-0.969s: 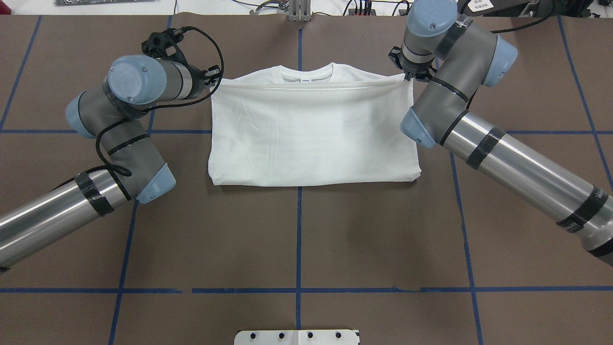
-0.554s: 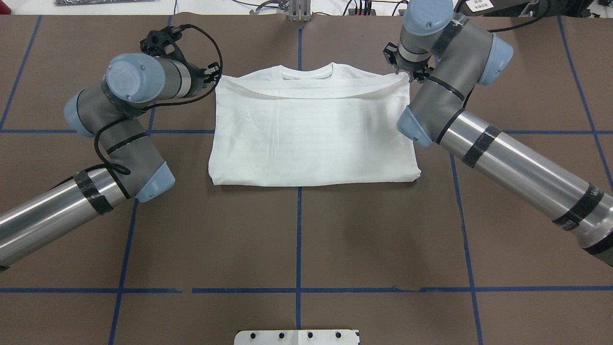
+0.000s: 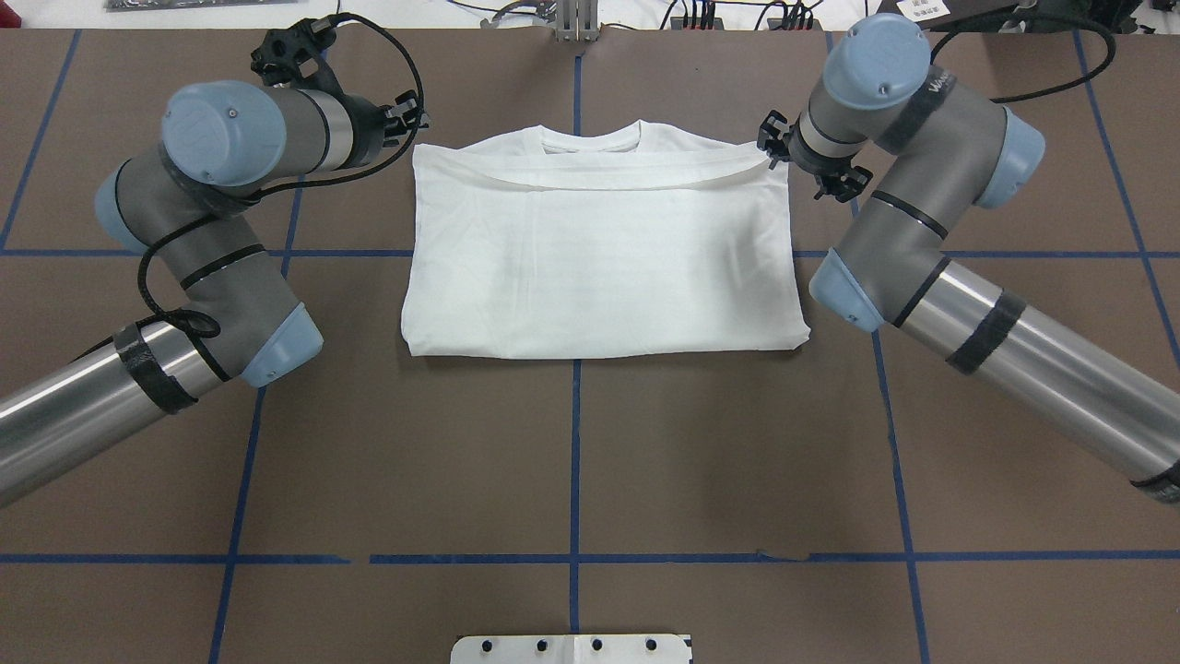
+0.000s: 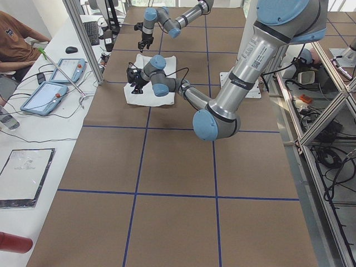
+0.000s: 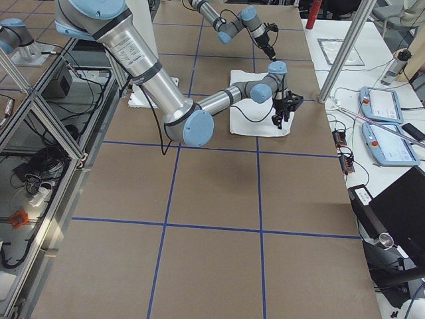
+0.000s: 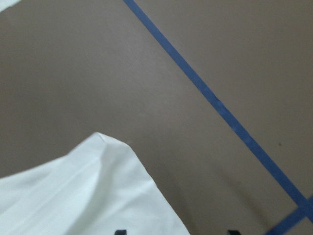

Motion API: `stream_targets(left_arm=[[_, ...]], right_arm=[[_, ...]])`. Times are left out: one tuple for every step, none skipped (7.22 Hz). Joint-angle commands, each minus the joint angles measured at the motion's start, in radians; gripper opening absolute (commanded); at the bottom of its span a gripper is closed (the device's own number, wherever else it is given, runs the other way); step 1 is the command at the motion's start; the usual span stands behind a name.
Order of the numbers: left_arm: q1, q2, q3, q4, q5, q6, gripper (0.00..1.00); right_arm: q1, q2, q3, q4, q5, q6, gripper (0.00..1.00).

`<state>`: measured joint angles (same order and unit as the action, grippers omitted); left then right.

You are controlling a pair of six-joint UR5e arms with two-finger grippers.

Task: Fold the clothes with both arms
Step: 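Move the right gripper to the folded shirt's corner nearest it and grasp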

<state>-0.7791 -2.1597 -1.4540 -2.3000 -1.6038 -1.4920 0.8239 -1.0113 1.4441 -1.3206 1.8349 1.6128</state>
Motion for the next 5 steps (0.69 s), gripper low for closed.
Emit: stream_targets(left_arm=[[-0.005, 0.006, -0.016, -0.006, -0.002, 0.007, 0.54], [-0.008, 0.006, -0.016, -0.003, -0.002, 0.007, 0.54], [-0.006, 0.006, -0.016, -0.001, -0.001, 0.006, 0.54], [-0.008, 0.006, -0.016, -0.001, -0.001, 0.006, 0.54], [-0.006, 0.011, -0.014, -0.001, -0.001, 0.006, 0.54]], right_arm=[[-0.110, -0.176, 0.192, 0.003, -0.002, 0.170, 0.88], [-0.150, -0.193, 0.228, 0.003, -0.006, 0.270, 0.88], [-0.172, -0.196, 0.264, -0.008, -0.006, 0.289, 0.88], [-0.187, -0.237, 0.291, -0.008, -0.009, 0.295, 0.88], [-0.203, -0.253, 0.292, -0.003, -0.028, 0.297, 0.86]])
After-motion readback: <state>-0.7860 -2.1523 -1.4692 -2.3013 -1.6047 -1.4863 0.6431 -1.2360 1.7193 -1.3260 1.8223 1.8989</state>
